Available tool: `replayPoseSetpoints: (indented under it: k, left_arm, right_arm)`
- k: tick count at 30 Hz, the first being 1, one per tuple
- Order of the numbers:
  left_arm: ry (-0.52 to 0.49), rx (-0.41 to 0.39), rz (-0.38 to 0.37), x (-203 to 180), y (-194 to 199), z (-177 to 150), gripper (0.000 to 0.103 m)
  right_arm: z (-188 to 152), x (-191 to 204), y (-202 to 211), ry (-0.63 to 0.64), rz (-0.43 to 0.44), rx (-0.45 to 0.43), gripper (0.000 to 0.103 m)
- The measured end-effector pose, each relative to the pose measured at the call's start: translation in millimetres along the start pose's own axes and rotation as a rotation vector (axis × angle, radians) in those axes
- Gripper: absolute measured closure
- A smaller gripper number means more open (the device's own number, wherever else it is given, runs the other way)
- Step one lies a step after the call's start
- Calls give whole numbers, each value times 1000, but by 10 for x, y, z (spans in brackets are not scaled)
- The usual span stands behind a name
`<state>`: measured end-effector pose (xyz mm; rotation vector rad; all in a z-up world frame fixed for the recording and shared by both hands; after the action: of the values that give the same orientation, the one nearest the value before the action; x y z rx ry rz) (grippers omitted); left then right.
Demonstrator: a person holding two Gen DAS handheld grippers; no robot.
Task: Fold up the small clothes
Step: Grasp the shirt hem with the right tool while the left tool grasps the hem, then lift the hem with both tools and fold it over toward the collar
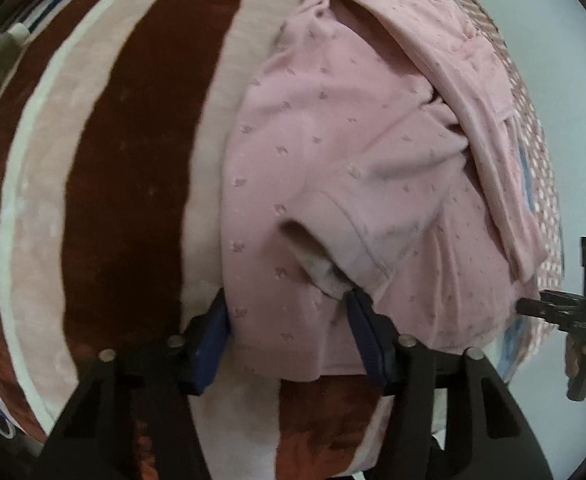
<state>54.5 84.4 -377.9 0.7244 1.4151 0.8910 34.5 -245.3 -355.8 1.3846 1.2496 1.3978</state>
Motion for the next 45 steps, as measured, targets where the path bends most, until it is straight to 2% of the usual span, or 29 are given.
replayPoseSetpoints:
  k: [2, 4, 6, 14, 17, 22, 28, 38, 45]
  left_arm:
    - [22, 14, -22, 17, -1, -34, 62]
    - [20, 25, -22, 1, 18, -53, 84]
    - [9, 29, -51, -61, 67, -41, 94]
    - [-59, -28, -94, -512, 499, 306, 95]
    - [-84, -71, -118, -740, 697, 552, 95]
    - [-126, -160, -100, -1059, 920, 1133, 95]
    - [-130, -248, -74, -1130, 974, 1783, 95]
    - [-184, -258, -50, -1126, 748, 2793, 95]
    - [-206, -283, 0, -1064, 666, 3560, 95]
  right_arm:
    - [4, 33, -28, -1, 8, 16, 77]
    - [12, 74, -28, 1, 0, 15, 93]
    - [40, 106, -6, 0, 1, 7, 99]
    - [252, 239, 599, 49, 126, -104, 101]
    - [421, 294, 924, 62, 195, -160, 101]
    - [812, 179, 1304, 62, 262, -252, 101]
    - [1464, -3, 1474, 87, 258, -322, 101]
    - [2574, -270, 1454, 73, 164, -372, 101]
    - [3242, -461, 1489, 44, 113, -410, 101]
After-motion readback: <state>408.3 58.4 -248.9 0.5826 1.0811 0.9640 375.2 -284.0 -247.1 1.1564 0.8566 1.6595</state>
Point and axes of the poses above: each gripper's, at about its wrist camera, not at the fingertips, and y roughly against the way its jaws point, x to its left, z to its top, the point moved 1 cm from there along -y, roughly the way its jaws point, and after that the axes turned 12 degrees about -z, right-handed, at the moved point
